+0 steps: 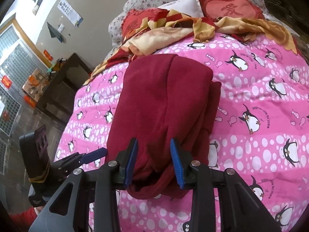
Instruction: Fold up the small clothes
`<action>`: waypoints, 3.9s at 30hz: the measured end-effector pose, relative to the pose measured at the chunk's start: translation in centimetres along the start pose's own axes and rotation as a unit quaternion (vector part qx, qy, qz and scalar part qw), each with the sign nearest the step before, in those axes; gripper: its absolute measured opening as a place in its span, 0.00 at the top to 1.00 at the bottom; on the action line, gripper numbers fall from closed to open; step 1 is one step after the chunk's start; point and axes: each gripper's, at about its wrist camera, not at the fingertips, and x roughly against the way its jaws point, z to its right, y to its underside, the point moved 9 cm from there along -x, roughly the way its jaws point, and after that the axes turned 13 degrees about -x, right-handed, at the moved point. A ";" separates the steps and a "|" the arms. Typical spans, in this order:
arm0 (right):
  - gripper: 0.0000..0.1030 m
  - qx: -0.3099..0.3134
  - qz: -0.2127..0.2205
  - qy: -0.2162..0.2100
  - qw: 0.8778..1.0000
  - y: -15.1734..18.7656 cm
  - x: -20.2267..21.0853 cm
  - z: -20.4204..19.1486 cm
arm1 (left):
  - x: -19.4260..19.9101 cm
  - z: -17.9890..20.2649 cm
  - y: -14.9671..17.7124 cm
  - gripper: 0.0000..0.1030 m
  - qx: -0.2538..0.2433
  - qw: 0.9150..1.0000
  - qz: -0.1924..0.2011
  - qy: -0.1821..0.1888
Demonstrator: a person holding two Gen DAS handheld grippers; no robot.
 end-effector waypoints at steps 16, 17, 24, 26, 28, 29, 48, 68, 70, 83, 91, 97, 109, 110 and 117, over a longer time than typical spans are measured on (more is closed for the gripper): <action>0.32 -0.004 -0.008 0.020 1.000 0.8 -1.4 0.6 | -0.5 0.1 0.0 0.33 0.001 1.000 -0.002 -0.007; 0.32 -0.005 -0.009 0.022 1.000 0.9 -1.5 0.7 | -0.5 0.1 0.0 0.33 0.001 1.000 -0.003 -0.007; 0.48 0.006 -0.002 0.034 0.999 1.2 -1.7 1.2 | -0.7 0.1 0.0 0.33 0.000 1.000 -0.003 -0.009; 0.58 0.019 0.005 0.041 0.999 1.2 -1.3 1.4 | -0.7 0.0 0.0 0.33 0.002 1.000 -0.003 -0.006; 0.60 0.016 0.012 0.032 0.999 1.2 -0.6 1.6 | -0.5 -0.1 0.1 0.33 0.005 1.000 -0.002 -0.005; 0.60 0.017 0.015 0.035 0.999 1.2 -0.4 1.8 | -0.5 -0.1 0.0 0.33 0.006 1.000 -0.001 -0.004; 0.53 -0.037 0.037 0.014 0.999 2.2 2.0 4.2 | -2.2 -1.4 1.5 0.27 0.014 1.000 -0.018 -0.011; 0.47 0.003 -0.025 -0.013 1.000 6.3 0.4 1.7 | -2.7 -1.7 1.6 0.23 0.020 0.999 -0.022 -0.016; 0.44 -0.007 -0.028 -0.017 0.999 6.4 -0.1 1.8 | -2.7 -1.7 1.6 0.22 0.021 0.999 -0.024 -0.017; 0.67 -0.023 -0.026 0.017 0.999 7.0 -1.0 4.6 | -3.5 -1.8 2.3 0.18 0.037 0.999 -0.032 -0.001; 0.29 -0.052 0.072 -0.005 0.996 1.5 3.6 4.3 | 0.5 -2.3 -0.8 0.18 0.006 0.999 0.018 -0.028; 0.22 -0.078 0.074 0.003 0.994 -4.3 0.0 5.0 | -0.7 -3.1 -3.2 0.18 0.021 0.999 0.016 -0.022; 0.67 -0.038 0.063 0.055 0.996 -6.4 -4.9 7.6 | -4.4 -3.1 -3.9 0.18 0.035 0.999 -0.006 -0.003; 0.66 -0.044 0.066 0.037 0.996 -6.4 -4.4 7.5 | -4.4 -3.2 -3.9 0.17 0.036 0.999 -0.006 -0.002; 0.17 -0.083 0.070 -0.039 0.993 -5.1 -2.3 7.7 | -4.5 -4.9 -4.6 0.09 0.048 0.998 0.012 0.025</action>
